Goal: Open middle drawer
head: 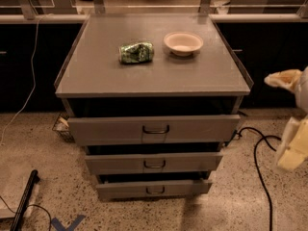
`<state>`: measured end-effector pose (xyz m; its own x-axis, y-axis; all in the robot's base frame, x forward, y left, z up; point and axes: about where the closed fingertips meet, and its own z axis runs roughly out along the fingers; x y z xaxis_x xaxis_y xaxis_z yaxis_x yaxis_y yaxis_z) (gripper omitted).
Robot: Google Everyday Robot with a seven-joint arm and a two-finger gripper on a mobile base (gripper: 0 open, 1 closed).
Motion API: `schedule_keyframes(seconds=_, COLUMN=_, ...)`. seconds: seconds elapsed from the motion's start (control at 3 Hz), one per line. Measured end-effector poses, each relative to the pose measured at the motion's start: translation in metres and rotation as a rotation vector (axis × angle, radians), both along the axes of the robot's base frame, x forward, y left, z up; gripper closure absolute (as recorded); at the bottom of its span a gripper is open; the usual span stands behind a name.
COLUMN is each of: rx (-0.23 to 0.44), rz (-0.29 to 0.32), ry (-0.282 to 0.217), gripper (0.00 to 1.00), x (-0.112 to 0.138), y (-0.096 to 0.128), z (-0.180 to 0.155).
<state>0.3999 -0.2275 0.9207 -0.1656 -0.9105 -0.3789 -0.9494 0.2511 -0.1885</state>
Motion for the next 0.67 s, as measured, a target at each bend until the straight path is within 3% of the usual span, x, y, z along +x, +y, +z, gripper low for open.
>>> schedule_keyframes(seconds=0.67, rx=0.113, rz=0.068, ry=0.086, gripper=0.0, x=-0.033, y=0.013, z=-0.101)
